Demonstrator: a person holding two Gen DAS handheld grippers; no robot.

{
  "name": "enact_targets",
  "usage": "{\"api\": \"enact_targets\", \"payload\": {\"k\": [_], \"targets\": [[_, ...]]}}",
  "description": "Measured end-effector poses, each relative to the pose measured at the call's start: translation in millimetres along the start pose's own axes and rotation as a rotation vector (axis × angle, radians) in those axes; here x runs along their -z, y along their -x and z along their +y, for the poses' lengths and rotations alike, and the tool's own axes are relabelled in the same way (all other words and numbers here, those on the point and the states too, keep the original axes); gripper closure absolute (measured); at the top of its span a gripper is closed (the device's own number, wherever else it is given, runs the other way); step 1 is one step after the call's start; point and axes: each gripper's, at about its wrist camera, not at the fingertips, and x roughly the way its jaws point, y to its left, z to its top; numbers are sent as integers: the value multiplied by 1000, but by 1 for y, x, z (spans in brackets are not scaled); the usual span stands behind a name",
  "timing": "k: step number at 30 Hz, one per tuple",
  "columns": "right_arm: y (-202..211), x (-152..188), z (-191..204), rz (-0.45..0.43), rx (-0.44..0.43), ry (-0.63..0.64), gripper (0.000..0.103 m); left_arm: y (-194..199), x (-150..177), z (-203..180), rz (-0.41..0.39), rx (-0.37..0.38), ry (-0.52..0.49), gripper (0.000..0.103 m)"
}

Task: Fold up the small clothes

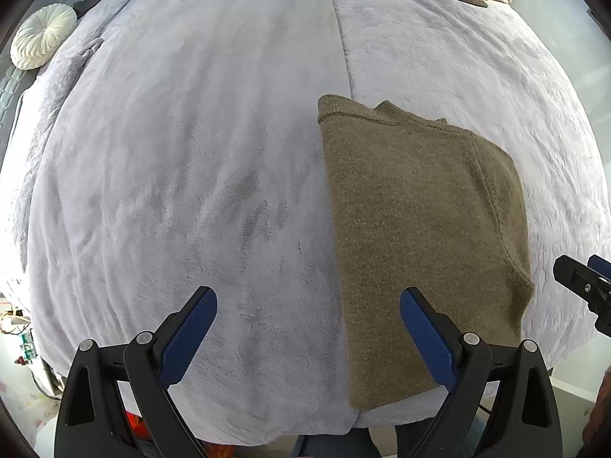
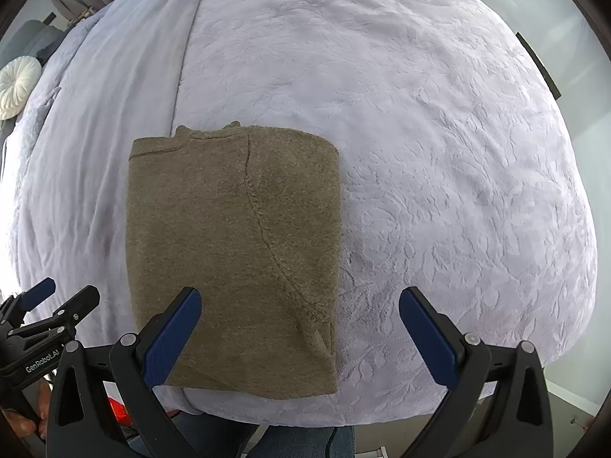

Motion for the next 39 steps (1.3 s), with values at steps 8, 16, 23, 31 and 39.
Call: {"api": "enact_targets", "payload": {"k": [8, 16, 23, 31, 39], "targets": [[0, -1, 1, 3, 2, 0, 0, 0, -2, 2, 0, -1, 0, 6], [0, -1, 2, 3, 2, -1, 0, 0, -3, 3, -1, -1, -1, 6], [0, -2, 1, 2, 2, 2, 0, 1, -4, 2, -1, -5, -2, 6], [0, -2, 2, 1, 4, 2, 0, 4, -5, -2, -10, -21, -9, 6], [0, -3, 4, -2, 7, 2, 0, 4, -4, -2, -11, -35, -4, 6]]}}
